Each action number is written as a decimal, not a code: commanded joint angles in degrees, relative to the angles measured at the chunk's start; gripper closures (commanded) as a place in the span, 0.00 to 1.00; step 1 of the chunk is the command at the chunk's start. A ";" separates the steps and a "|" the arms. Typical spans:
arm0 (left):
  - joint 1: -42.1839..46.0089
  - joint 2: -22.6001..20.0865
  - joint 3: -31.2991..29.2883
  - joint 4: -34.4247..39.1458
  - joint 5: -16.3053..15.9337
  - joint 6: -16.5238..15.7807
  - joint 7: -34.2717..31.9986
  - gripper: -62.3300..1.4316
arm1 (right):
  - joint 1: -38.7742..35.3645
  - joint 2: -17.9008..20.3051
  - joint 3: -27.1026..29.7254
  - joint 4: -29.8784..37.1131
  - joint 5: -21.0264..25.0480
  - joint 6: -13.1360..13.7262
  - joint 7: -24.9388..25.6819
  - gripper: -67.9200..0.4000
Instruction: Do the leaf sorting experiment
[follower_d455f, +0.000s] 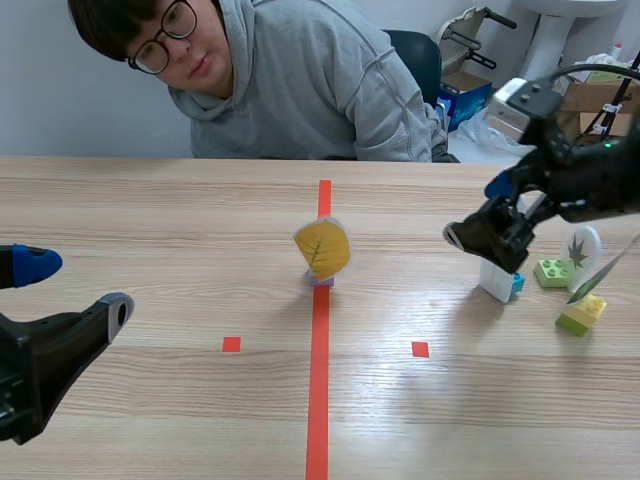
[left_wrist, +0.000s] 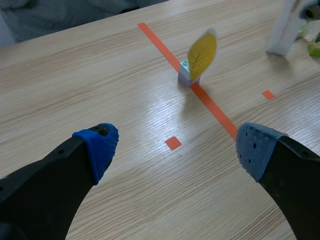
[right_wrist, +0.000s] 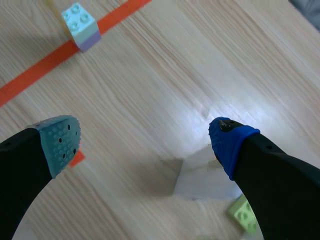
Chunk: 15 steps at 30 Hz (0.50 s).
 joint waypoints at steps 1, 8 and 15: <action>-0.04 0.66 -0.11 0.83 -0.74 -0.09 -0.17 0.18 | 2.51 -1.90 -1.25 -0.52 -0.50 0.48 0.72 0.23; -0.02 1.27 -0.11 0.83 -0.74 -0.09 0.22 0.18 | 10.03 -8.74 -8.85 -9.55 -5.84 0.48 3.67 0.23; -0.02 1.27 -0.11 0.83 -0.76 -0.09 0.22 0.18 | 11.47 -14.71 -11.93 -16.44 -14.32 0.48 9.84 0.23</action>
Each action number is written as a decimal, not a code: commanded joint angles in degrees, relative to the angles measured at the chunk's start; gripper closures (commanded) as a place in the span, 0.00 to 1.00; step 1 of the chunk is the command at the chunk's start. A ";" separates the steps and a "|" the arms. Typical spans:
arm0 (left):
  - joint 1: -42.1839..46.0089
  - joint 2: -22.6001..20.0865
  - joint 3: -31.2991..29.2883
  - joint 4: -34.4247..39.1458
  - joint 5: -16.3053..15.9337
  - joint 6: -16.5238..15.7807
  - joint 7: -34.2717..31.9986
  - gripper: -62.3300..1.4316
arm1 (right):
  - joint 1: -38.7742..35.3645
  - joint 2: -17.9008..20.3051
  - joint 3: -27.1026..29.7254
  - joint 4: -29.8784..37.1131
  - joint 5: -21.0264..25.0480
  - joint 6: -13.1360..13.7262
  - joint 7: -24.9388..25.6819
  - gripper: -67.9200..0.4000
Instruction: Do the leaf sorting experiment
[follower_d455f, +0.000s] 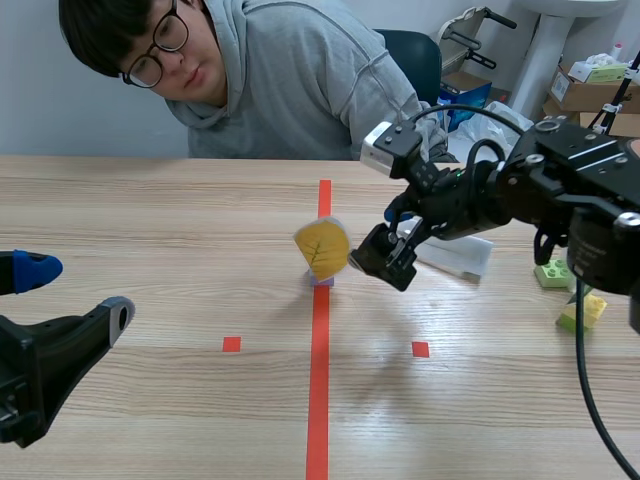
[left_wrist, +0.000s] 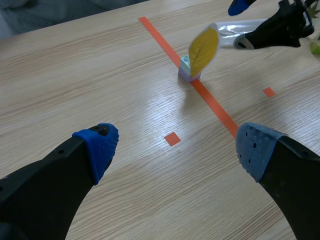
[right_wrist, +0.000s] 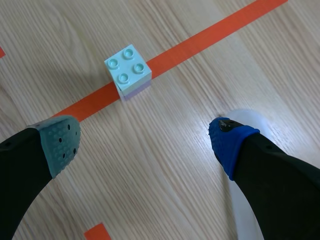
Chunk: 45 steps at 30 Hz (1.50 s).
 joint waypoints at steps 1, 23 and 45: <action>-0.04 0.17 -0.11 0.83 -0.76 -0.11 -0.76 0.18 | 1.33 -0.37 -0.52 0.35 -0.76 0.68 1.77 0.23; -0.04 0.15 -0.11 0.83 -0.76 -0.11 -0.79 0.18 | 2.25 -4.66 -6.14 -4.85 -9.18 0.39 13.75 0.42; -0.04 0.15 -0.11 0.83 -0.76 -0.11 -0.79 0.18 | 2.23 -4.66 -6.14 -4.83 -9.42 -2.19 15.61 0.97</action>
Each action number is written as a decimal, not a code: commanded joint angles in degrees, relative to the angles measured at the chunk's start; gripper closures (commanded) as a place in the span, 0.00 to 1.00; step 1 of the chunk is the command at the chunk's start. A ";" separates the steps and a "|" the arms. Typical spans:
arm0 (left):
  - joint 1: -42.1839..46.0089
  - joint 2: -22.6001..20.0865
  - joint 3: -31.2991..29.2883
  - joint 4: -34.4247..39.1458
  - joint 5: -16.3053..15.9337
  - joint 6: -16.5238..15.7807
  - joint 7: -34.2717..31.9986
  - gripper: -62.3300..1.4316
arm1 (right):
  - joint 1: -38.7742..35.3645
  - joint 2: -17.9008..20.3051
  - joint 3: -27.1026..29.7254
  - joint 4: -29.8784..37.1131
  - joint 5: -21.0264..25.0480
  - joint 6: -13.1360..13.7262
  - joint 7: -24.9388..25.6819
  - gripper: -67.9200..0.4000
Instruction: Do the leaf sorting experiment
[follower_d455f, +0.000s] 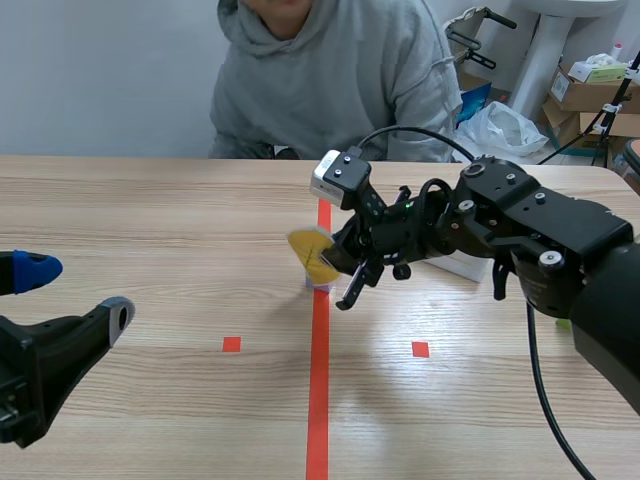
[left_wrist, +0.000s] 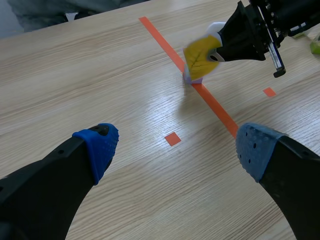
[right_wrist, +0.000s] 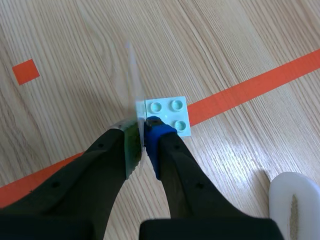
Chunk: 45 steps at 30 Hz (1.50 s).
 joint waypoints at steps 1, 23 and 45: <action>-0.04 0.15 -0.11 0.83 -0.76 -0.11 -0.79 0.18 | 1.73 0.09 0.11 1.33 0.57 0.00 0.48 0.97; -0.04 0.13 -0.11 0.83 -0.76 -0.11 -0.66 0.18 | -8.87 1.90 5.66 19.50 6.62 -10.80 -11.43 0.97; -0.07 0.15 -0.11 0.83 -0.76 -0.11 -0.68 0.18 | -30.86 8.11 37.53 32.33 10.12 -19.30 -18.21 0.97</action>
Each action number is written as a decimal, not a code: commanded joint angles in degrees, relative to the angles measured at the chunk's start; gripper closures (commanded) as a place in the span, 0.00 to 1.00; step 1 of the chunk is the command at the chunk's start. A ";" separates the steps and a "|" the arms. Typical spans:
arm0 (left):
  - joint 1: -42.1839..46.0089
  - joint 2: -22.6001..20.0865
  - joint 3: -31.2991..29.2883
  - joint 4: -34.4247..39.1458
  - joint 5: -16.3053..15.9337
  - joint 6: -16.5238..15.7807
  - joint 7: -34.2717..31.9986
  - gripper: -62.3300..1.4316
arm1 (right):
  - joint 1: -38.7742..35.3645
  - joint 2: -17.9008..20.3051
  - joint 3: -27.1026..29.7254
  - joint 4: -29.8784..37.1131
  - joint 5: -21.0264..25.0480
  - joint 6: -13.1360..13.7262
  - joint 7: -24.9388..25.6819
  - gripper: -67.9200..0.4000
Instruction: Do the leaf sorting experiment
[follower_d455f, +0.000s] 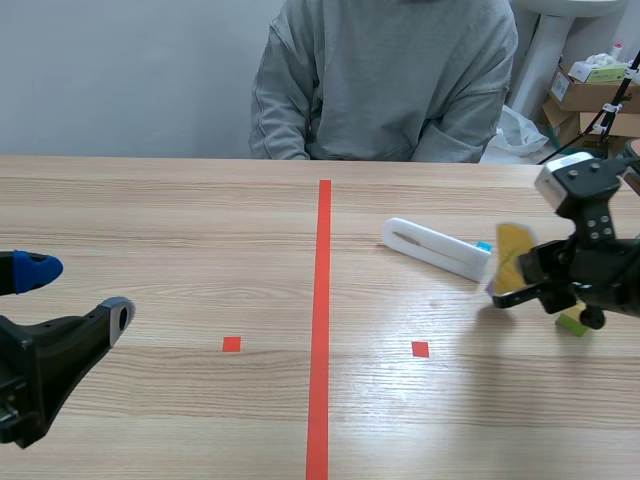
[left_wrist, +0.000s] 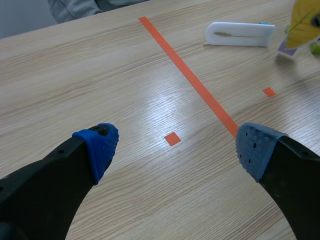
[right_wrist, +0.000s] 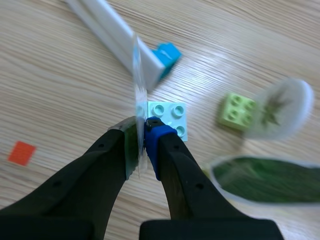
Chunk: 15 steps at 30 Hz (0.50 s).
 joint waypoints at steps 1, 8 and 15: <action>-0.07 0.15 -0.11 0.83 -0.76 -0.11 -0.70 0.18 | 0.50 0.66 1.77 0.44 0.63 0.02 0.61 0.97; -0.07 0.15 -0.11 0.83 -0.76 -0.11 -0.70 0.18 | -0.44 2.19 7.96 -0.66 0.61 -0.02 1.29 0.97; -0.04 0.15 -0.11 0.83 -0.76 -0.11 -0.68 0.18 | -0.44 2.89 10.82 -6.75 -0.20 -0.02 3.61 0.97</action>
